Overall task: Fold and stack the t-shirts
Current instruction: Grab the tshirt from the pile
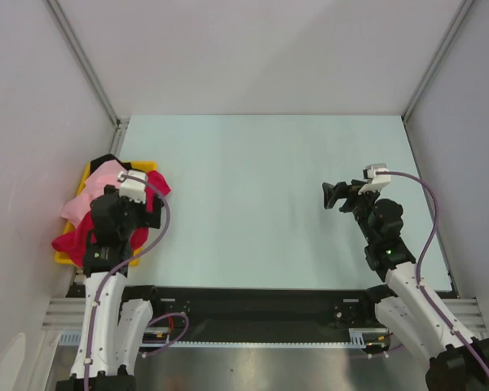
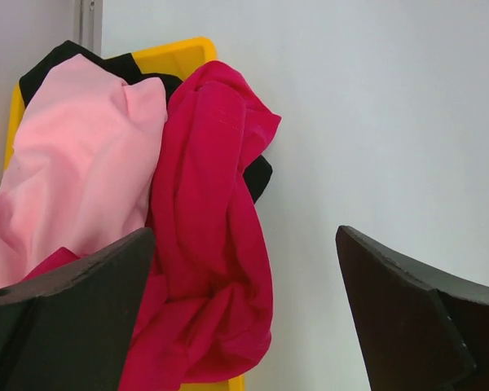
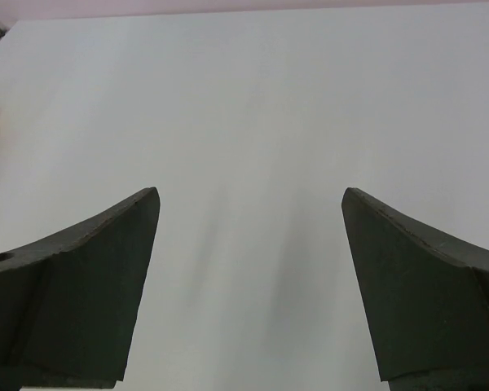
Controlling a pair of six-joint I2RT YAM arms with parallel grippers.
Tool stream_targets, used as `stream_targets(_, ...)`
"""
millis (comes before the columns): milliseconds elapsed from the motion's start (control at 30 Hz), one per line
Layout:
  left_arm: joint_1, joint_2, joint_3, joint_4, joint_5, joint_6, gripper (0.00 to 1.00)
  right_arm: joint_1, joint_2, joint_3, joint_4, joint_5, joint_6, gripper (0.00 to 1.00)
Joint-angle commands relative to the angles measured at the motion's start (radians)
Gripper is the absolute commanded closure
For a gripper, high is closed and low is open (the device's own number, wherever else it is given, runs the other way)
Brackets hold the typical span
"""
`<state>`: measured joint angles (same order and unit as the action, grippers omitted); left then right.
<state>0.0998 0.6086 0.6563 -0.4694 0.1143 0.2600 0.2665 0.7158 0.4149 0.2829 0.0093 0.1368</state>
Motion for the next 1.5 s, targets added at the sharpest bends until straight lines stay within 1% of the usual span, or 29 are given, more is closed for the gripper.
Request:
stream_targets(0,0.005,0.016,0.041,0.022,0.054,-0.018,0.00,0.004,0.017,0.047,0.042,-0.034,-0.006,0.00)
stream_targets(100,0.006,0.077,0.109,-0.026,0.116,0.086,0.00,0.004,0.043,0.082,0.048,-0.042,0.000,0.00)
stream_targets(133,0.006,0.098,0.155,-0.046,0.120,0.152,0.00,0.004,0.050,0.091,0.053,-0.043,0.003,0.00)
stream_targets(200,0.006,0.199,0.215,-0.110,0.102,0.185,0.00,0.004,0.062,0.123,0.055,-0.054,0.006,0.00)
stream_targets(233,0.006,0.251,0.286,-0.136,0.044,0.202,0.00,0.005,0.073,0.133,0.058,-0.058,0.007,0.00)
stream_targets(267,0.006,0.304,0.330,-0.178,0.009,0.200,0.00,0.005,0.077,0.140,0.062,-0.066,0.009,0.00)
stream_targets(300,0.008,0.423,0.374,-0.201,-0.034,0.197,0.00,0.005,0.082,0.147,0.068,-0.071,0.012,0.00)
stream_targets(333,0.014,0.480,0.473,-0.221,-0.106,0.197,0.00,0.004,0.091,0.159,0.084,-0.075,0.014,0.00)
stream_targets(400,0.034,0.599,0.587,-0.294,-0.168,0.185,0.00,0.004,0.102,0.171,0.093,-0.095,0.012,0.00)
stream_targets(433,0.069,0.693,0.696,-0.319,-0.183,0.158,0.00,0.004,0.106,0.183,0.098,-0.104,0.012,0.00)
stream_targets(500,0.122,0.778,0.791,-0.380,-0.183,0.113,0.00,0.004,0.126,0.200,0.095,-0.135,0.007,0.00)
stream_targets(533,0.211,0.833,0.862,-0.408,-0.142,0.082,0.02,0.004,0.138,0.217,0.085,-0.155,0.006,0.00)
stream_targets(567,0.212,0.850,0.862,-0.416,-0.131,0.082,0.03,0.004,0.145,0.229,0.078,-0.164,0.004,0.00)
stream_targets(600,0.253,0.862,0.865,-0.417,-0.122,0.091,0.03,0.004,0.151,0.240,0.073,-0.172,0.003,0.00)
stream_targets(667,0.284,0.901,0.847,-0.404,-0.134,0.102,0.03,0.005,0.172,0.274,0.055,-0.196,-0.014,0.00)
stream_targets(700,0.314,0.916,0.824,-0.382,-0.143,0.111,0.04,0.005,0.183,0.285,0.049,-0.206,-0.020,0.00)
stream_targets(833,0.360,0.984,0.819,-0.312,-0.157,0.101,0.06,0.008,0.243,0.354,0.006,-0.239,-0.016,0.00)
stream_targets(900,0.371,1.017,0.825,-0.337,-0.122,0.099,0.10,0.022,0.270,0.395,-0.011,-0.244,-0.011,0.00)
stream_targets(933,0.374,1.023,0.821,-0.395,-0.076,0.099,0.14,0.033,0.275,0.406,-0.028,-0.230,-0.016,0.00)
stream_targets(1000,0.379,0.993,0.790,-0.445,-0.027,0.107,0.14,0.068,0.280,0.427,-0.045,-0.200,-0.038,0.00)
stream_targets(1033,0.382,0.972,0.734,-0.459,-0.001,0.129,0.14,0.079,0.277,0.435,-0.051,-0.168,-0.048,0.00)
stream_targets(1100,0.382,0.927,0.680,-0.445,-0.037,0.157,0.13,0.099,0.274,0.435,-0.047,-0.144,-0.058,0.00)
stream_targets(1133,0.388,0.900,0.642,-0.424,-0.086,0.192,0.13,0.111,0.271,0.433,-0.045,-0.141,-0.060,0.00)
stream_targets(1200,0.403,0.889,0.617,-0.407,-0.149,0.228,0.36,0.119,0.269,0.435,-0.047,-0.140,-0.060,0.00)
stream_targets(1233,0.406,0.884,0.617,-0.399,-0.197,0.240,0.77,0.126,0.270,0.435,-0.051,-0.143,-0.063,0.00)
stream_targets(1267,0.406,0.876,0.620,-0.400,-0.209,0.245,0.98,0.129,0.271,0.435,-0.053,-0.143,-0.065,0.00)
stream_targets(1300,0.408,0.867,0.628,-0.397,-0.218,0.251,1.00,0.132,0.269,0.435,-0.059,-0.143,-0.065,0.00)
stream_targets(1400,0.403,0.820,0.669,-0.394,-0.193,0.242,1.00,0.137,0.258,0.432,-0.057,-0.141,-0.066,0.00)
stream_targets(1467,0.399,0.794,0.752,-0.399,-0.132,0.229,1.00,0.137,0.246,0.426,-0.050,-0.141,-0.066,0.00)
